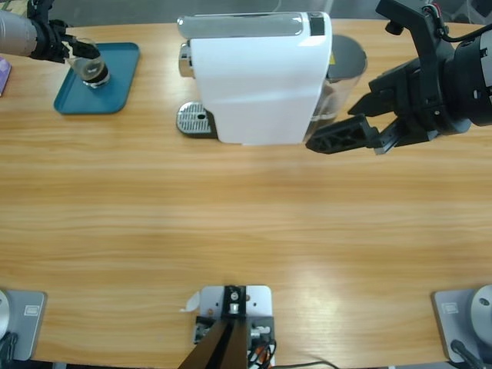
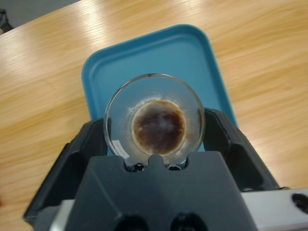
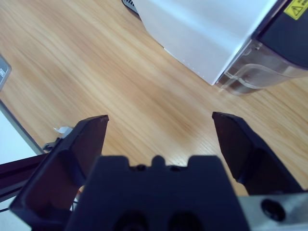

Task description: Pour coffee

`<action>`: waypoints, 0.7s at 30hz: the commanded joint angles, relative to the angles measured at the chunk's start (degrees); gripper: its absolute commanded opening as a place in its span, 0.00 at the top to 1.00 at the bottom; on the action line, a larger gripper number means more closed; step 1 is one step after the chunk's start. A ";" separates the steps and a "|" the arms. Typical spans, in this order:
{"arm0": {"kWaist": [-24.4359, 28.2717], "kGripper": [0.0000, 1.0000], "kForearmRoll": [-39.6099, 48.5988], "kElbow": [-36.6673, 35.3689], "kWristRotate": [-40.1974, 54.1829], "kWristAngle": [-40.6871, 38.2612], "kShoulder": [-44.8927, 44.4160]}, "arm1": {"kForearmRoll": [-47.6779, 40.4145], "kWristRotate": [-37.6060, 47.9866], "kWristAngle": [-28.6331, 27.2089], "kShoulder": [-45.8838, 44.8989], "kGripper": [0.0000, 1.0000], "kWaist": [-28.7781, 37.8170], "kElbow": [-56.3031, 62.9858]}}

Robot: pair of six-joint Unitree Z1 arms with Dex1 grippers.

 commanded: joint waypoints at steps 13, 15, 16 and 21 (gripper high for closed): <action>0.70 0.00 -0.44 7.66 -1.26 6.54 -16.46 | -0.37 0.73 1.54 -0.14 0.00 -0.84 1.98; 0.77 0.00 2.90 7.50 -1.26 6.45 -20.07 | -0.37 1.23 1.49 -1.20 0.00 -0.84 2.19; -0.21 0.00 5.91 7.41 -1.33 6.43 -21.76 | -0.37 1.59 1.45 -1.83 0.00 -0.84 2.43; -2.73 0.00 19.25 13.85 -9.03 3.32 -30.47 | -0.54 2.03 1.27 -3.82 0.00 -0.84 2.51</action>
